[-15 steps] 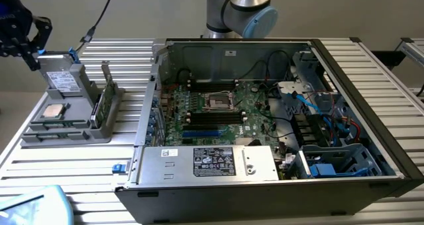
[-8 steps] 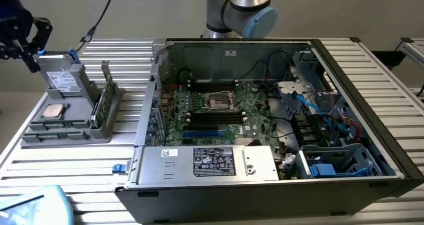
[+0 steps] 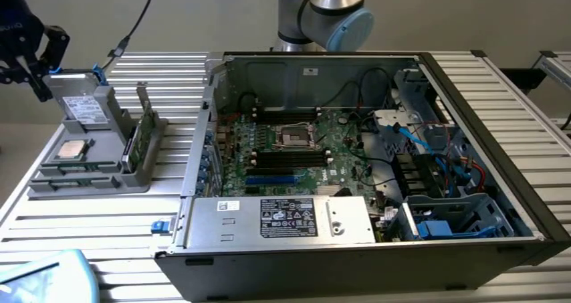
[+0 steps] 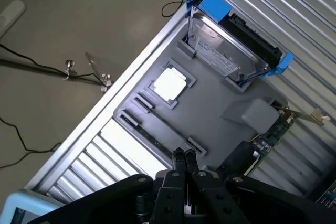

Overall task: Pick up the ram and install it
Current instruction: 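Pick up the ram and move it above insertion slot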

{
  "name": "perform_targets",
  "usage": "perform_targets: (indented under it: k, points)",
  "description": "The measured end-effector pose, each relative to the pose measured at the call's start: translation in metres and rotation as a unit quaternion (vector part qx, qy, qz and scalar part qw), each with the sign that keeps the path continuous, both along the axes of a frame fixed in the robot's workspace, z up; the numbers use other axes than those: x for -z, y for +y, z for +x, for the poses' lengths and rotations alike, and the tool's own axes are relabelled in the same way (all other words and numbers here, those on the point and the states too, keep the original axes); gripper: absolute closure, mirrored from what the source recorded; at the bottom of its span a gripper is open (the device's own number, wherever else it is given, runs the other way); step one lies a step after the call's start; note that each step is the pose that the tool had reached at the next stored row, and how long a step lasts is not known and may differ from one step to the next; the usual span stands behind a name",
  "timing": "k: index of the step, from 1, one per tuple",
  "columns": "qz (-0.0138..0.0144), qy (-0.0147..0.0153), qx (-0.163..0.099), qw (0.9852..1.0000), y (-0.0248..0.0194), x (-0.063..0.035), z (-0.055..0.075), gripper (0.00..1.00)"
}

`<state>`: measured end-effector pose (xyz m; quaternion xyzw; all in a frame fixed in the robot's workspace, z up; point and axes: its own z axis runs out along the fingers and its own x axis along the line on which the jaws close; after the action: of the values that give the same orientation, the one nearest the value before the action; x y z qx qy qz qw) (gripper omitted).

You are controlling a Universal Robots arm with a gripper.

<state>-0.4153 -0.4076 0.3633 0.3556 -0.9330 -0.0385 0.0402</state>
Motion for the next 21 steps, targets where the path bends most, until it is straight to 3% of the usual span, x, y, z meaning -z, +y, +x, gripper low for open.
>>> perform_targets:
  k: [5,7,10,14,18,21]
  points:
    - [-0.0044,-0.0194,-0.022,0.9996,0.0,0.0013,0.0,0.9]
    - [-0.005,-0.0257,-0.035,0.999,0.0,0.0021,0.0,0.9]
    - [-0.0049,-0.0268,-0.062,0.9977,0.0,0.0037,0.0,0.9]
    - [-0.0043,-0.027,-0.098,0.9948,0.0,0.0063,0.0,0.9]
    - [-0.0036,-0.0272,-0.134,0.9905,0.0,0.009,0.0,0.9]
    - [-0.0032,-0.0272,-0.162,0.9864,0.0,0.0109,0.0,0.9]
